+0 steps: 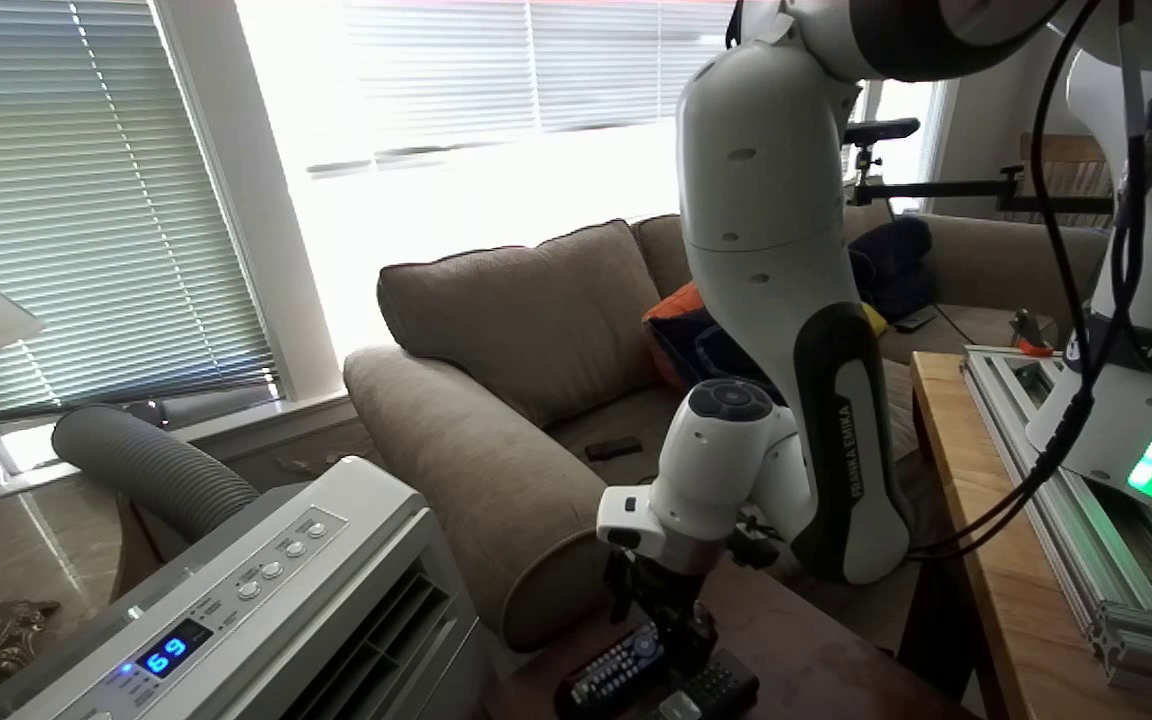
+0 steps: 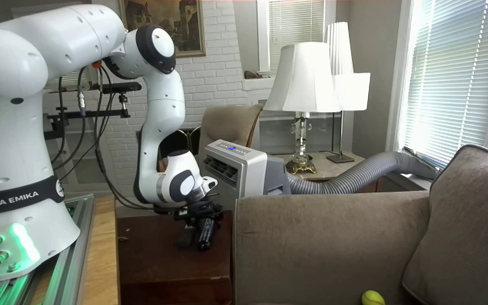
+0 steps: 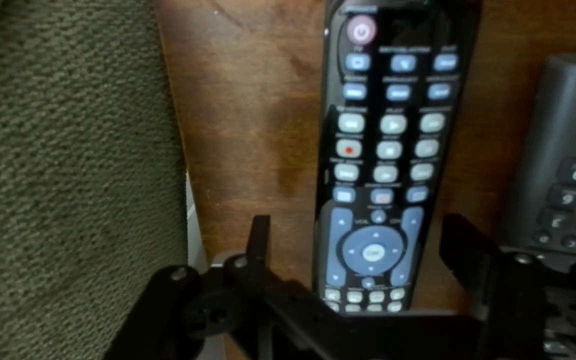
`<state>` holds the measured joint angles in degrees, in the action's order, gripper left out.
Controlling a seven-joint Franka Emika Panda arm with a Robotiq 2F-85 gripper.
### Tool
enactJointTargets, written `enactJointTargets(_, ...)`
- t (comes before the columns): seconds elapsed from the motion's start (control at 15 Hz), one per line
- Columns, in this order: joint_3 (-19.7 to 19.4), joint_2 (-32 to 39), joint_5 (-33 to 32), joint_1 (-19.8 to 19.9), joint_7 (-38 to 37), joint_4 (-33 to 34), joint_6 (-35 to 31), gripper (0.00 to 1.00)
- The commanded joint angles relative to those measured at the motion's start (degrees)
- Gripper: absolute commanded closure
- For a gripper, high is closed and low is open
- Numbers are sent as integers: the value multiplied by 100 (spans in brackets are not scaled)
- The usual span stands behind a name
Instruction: Pick up the remote from the sofa and put it on the table
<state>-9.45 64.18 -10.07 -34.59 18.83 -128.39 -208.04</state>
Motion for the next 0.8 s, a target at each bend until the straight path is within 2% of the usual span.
enactJointTargets(0.0, 63, -51, 150, 62, 116, 15, 41, 0)
enactJointTargets(0.33, 162, -866, -93, 281, 117, -519, 524, 0)
enactJointTargets(0.73, 82, -2426, -41, 154, 29, -1450, 1518, 0)
